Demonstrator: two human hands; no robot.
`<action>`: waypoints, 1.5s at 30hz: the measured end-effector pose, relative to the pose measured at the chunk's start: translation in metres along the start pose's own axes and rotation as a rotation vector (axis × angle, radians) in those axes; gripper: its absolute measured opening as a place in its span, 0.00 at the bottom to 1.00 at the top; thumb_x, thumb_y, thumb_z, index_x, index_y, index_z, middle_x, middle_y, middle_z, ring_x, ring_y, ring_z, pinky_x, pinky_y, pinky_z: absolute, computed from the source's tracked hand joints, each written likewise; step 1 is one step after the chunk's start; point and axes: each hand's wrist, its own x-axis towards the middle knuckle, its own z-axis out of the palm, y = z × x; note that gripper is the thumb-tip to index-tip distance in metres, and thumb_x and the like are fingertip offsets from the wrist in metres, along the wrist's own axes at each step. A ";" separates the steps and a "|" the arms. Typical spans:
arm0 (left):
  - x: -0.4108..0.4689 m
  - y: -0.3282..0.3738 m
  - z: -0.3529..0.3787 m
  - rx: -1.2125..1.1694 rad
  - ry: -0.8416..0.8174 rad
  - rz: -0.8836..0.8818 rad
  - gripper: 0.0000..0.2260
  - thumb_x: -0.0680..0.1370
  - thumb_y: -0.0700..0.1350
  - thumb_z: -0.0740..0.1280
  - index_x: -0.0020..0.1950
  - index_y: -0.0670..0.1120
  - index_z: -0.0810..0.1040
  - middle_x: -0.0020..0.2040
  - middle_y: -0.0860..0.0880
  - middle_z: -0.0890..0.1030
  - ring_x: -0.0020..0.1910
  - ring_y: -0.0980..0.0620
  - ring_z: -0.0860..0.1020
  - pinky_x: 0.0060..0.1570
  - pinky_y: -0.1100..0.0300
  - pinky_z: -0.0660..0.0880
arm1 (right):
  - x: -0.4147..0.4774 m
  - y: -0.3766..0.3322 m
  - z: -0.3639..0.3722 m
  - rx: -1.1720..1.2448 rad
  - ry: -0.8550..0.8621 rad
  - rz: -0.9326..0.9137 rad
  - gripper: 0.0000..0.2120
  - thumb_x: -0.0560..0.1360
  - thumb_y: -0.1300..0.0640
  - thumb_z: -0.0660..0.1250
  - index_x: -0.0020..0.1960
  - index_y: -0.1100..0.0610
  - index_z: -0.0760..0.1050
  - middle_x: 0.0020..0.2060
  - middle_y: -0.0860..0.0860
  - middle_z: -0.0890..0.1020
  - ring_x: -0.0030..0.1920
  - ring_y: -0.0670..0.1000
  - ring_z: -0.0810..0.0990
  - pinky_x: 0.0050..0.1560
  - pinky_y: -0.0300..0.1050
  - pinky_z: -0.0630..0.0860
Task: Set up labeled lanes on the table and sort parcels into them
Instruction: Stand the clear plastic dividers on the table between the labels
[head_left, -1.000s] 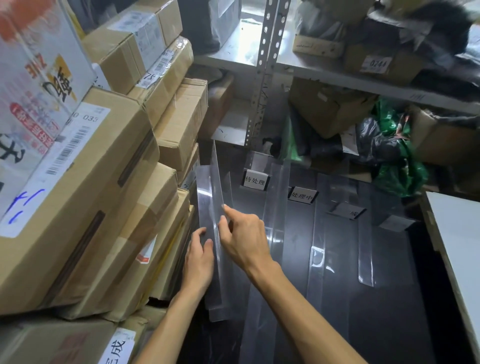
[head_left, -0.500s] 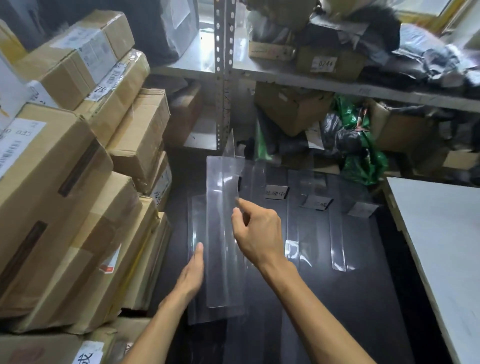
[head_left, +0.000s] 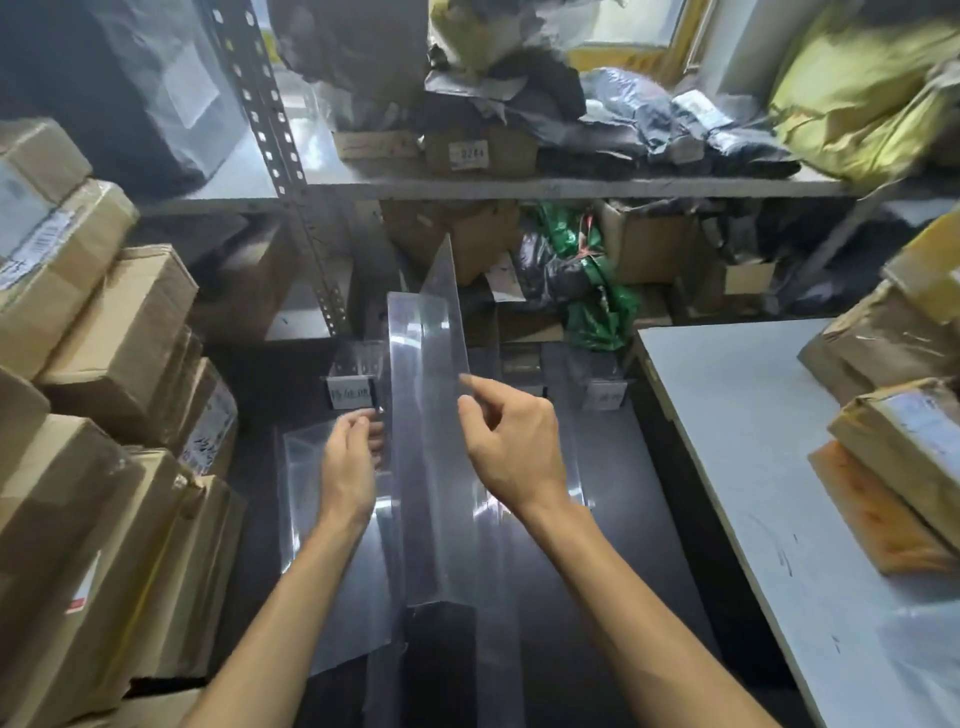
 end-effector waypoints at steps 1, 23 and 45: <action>-0.002 0.012 0.011 0.030 -0.005 0.057 0.10 0.84 0.45 0.58 0.60 0.47 0.77 0.56 0.46 0.81 0.53 0.51 0.79 0.55 0.53 0.78 | 0.002 0.001 -0.012 -0.006 0.019 0.008 0.10 0.79 0.59 0.66 0.52 0.62 0.84 0.27 0.56 0.76 0.32 0.56 0.76 0.41 0.49 0.78; -0.152 0.003 0.149 0.158 -0.650 -0.235 0.21 0.82 0.36 0.64 0.74 0.46 0.66 0.54 0.48 0.79 0.43 0.56 0.79 0.35 0.63 0.80 | -0.110 0.120 -0.115 -0.391 -0.316 0.265 0.09 0.82 0.55 0.62 0.59 0.58 0.75 0.47 0.57 0.85 0.50 0.60 0.83 0.42 0.47 0.69; -0.176 -0.061 0.180 0.380 -0.693 -0.202 0.29 0.80 0.36 0.64 0.80 0.50 0.60 0.73 0.45 0.73 0.69 0.47 0.74 0.63 0.56 0.77 | -0.140 0.141 -0.117 -0.554 -0.507 0.451 0.13 0.82 0.59 0.63 0.66 0.55 0.67 0.58 0.55 0.82 0.59 0.58 0.82 0.54 0.50 0.77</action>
